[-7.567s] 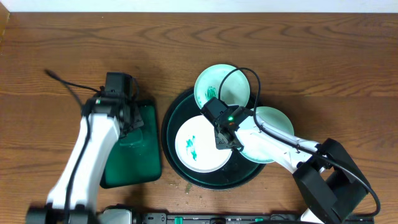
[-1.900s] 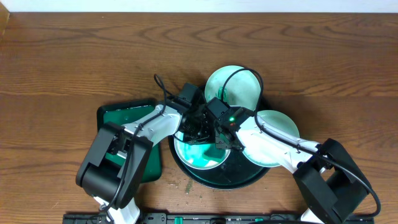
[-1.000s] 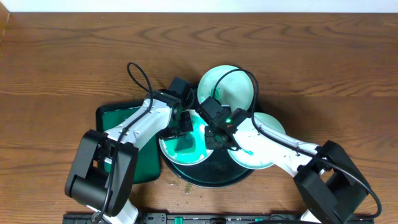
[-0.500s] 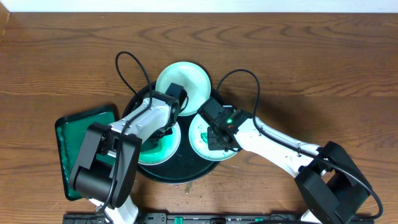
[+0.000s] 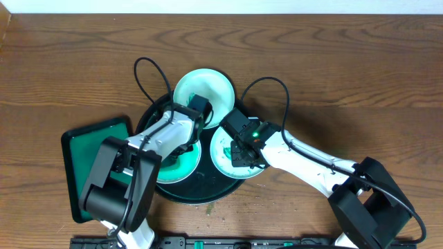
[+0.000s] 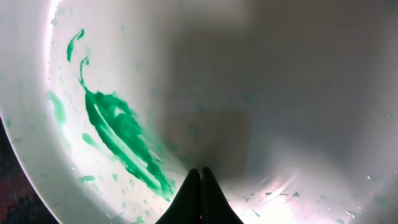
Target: Clean dirty plates on tray and stack at the side
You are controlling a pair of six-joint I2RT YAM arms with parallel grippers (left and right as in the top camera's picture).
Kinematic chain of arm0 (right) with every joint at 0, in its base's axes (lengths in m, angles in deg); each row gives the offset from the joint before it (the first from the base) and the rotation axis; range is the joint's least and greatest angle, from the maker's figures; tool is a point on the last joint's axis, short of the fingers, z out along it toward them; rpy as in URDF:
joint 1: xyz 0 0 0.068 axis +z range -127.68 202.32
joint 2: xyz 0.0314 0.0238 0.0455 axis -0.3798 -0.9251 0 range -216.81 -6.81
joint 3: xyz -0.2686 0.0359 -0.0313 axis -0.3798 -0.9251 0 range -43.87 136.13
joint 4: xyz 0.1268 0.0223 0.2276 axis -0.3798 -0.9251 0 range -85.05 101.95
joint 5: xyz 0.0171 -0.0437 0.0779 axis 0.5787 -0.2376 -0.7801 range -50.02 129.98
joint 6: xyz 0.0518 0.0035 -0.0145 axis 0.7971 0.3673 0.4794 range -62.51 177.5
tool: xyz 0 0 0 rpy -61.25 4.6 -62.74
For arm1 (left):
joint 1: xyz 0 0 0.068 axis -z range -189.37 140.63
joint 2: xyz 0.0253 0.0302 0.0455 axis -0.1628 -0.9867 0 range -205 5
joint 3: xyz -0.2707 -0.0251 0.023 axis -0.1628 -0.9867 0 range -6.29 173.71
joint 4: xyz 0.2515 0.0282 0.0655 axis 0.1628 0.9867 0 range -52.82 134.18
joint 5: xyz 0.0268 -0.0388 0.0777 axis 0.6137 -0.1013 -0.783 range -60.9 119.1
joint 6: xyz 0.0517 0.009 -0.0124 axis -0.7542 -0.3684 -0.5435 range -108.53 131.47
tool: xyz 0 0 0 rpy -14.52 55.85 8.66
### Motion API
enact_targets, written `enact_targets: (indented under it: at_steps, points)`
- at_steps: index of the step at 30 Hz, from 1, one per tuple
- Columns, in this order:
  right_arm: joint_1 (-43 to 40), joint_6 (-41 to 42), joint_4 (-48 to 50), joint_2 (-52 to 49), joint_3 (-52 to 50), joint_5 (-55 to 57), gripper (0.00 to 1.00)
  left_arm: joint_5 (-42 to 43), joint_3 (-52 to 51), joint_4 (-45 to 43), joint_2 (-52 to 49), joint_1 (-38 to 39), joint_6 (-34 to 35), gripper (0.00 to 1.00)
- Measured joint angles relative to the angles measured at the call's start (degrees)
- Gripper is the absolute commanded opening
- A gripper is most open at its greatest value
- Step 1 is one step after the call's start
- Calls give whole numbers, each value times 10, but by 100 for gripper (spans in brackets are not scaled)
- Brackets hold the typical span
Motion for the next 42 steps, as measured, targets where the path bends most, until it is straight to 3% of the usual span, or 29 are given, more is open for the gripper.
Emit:
enact_targets:
  at_steps: [15, 23, 32, 33, 35, 39, 42]
  points:
    - [-5, -9, 2, 0, 0, 0, 1, -22, 6, 2, -7, 40, -3, 7]
    - [-5, -83, -1, 0, 9, 2, 1, 3, 28, 14, -14, 40, -7, 7]
    - [-9, -171, -59, -1, 136, 11, 1, 13, 31, 16, -14, 40, -9, 7]
    - [-11, -177, -67, -1, 147, 12, 10, 15, 32, 16, -14, 38, -9, 7]
    - [-17, -189, -76, -1, 167, 17, 12, 18, 33, 17, -14, 37, -9, 7]
    - [-21, -210, -104, -1, 216, 48, 2, 20, 34, 17, -14, 39, -9, 7]
    - [-29, -214, -140, -1, 259, 75, 1, 22, 34, 17, -14, 39, -9, 7]
